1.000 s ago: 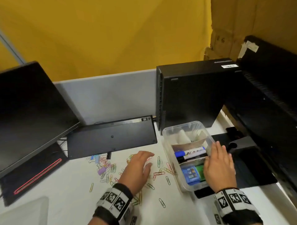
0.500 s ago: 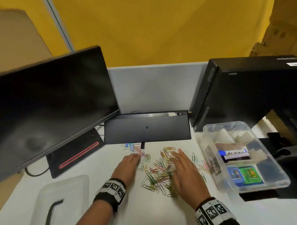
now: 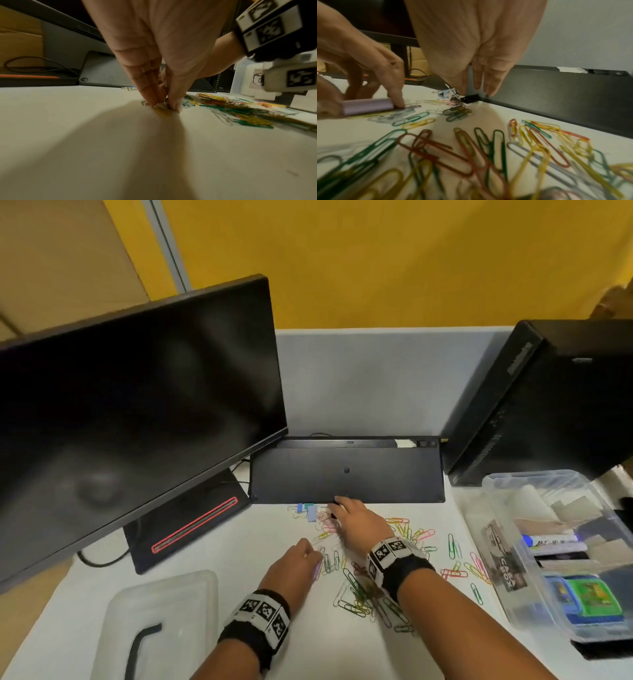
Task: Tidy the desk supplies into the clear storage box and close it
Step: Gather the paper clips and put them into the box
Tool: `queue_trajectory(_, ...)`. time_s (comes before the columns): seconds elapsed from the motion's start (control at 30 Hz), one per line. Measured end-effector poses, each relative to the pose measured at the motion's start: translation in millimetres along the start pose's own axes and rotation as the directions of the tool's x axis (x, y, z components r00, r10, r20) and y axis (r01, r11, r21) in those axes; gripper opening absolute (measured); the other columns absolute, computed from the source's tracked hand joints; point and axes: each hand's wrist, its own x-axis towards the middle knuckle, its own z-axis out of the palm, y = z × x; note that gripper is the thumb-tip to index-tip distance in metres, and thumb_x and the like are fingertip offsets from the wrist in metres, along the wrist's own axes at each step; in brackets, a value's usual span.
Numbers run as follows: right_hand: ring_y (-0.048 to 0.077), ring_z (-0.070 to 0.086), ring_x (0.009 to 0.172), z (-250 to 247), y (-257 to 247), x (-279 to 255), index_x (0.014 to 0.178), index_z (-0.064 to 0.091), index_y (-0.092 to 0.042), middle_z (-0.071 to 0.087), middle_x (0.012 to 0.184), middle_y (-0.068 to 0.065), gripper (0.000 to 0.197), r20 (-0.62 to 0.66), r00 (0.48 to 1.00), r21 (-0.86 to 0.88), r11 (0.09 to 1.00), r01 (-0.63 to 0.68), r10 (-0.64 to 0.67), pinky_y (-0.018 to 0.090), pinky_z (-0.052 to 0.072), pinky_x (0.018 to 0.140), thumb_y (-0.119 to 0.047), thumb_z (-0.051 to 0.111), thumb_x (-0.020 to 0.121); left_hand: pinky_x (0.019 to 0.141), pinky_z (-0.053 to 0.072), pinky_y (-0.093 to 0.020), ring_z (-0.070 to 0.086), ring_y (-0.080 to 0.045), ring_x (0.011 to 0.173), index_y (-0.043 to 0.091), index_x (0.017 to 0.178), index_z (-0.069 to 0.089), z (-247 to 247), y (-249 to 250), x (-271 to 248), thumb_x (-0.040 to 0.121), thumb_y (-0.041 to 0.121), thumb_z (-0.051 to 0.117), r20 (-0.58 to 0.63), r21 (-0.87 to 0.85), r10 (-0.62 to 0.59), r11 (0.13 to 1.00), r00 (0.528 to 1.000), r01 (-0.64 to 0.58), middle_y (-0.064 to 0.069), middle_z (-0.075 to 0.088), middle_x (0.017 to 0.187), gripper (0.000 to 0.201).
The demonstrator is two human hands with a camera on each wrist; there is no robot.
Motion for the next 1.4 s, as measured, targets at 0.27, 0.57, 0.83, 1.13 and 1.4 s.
queue_trajectory(0.27,0.025,0.036,0.128,23,-3,11,0.130,0.043,-0.013,0.033,0.141,0.009,0.046,-0.054,0.987,0.056,0.988,-0.146,0.149,0.034,0.046,0.099,-0.009,0.060,0.088,0.086,0.041,-0.016,0.051,-0.003,0.101,0.031,0.108,0.050,-19,-22,-25,0.084,0.028,0.062,-0.148,-0.397,-0.131,0.916,0.980,0.063,0.016,0.053,0.108,0.027)
queue_trajectory(0.57,0.016,0.055,0.099,19,7,-4,0.121,0.048,-0.020,0.047,0.114,0.001,0.042,0.008,0.864,0.805,0.509,-0.304,0.504,0.029,0.050,0.086,-0.012,0.066,0.084,0.085,0.046,-0.030,0.053,-0.018,0.089,0.024,0.110,0.046,-49,-28,19,0.089,0.013,0.048,-0.083,-0.364,-0.280,0.902,0.956,0.233,0.000,0.044,0.115,0.024)
queue_trajectory(0.83,0.021,0.057,0.073,16,15,-19,0.079,0.051,-0.002,0.052,0.081,0.012,0.010,0.236,0.894,0.900,-0.432,-0.054,0.381,0.032,0.052,0.077,0.007,0.052,0.074,0.100,0.034,-0.039,0.046,-0.024,0.114,0.023,0.133,0.039,-44,-9,67,0.087,0.010,0.048,-0.028,-0.007,-0.082,0.997,0.996,0.082,-0.002,0.037,0.130,0.049)
queue_trajectory(1.13,0.018,0.049,0.107,3,-4,6,0.122,0.047,-0.027,0.049,0.121,0.003,0.035,-0.067,0.995,0.294,0.954,-0.053,0.076,0.032,0.048,0.086,-0.013,0.054,0.091,0.096,0.042,-0.034,0.051,-0.024,0.108,0.020,0.119,0.052,-26,-23,52,0.090,0.013,0.054,-0.100,-0.034,-0.110,0.994,0.989,0.107,-0.004,0.042,0.126,0.030)
queue_trajectory(1.4,0.023,0.039,0.120,16,-14,19,0.124,0.048,-0.016,0.039,0.126,0.006,0.031,0.064,0.997,0.028,0.998,0.052,-0.054,0.035,0.045,0.092,-0.017,0.053,0.093,0.089,0.044,-0.029,0.050,-0.018,0.106,0.019,0.115,0.053,-17,-39,28,0.094,0.017,0.045,-0.106,-0.147,-0.141,0.981,0.984,0.125,0.001,0.053,0.114,0.022)
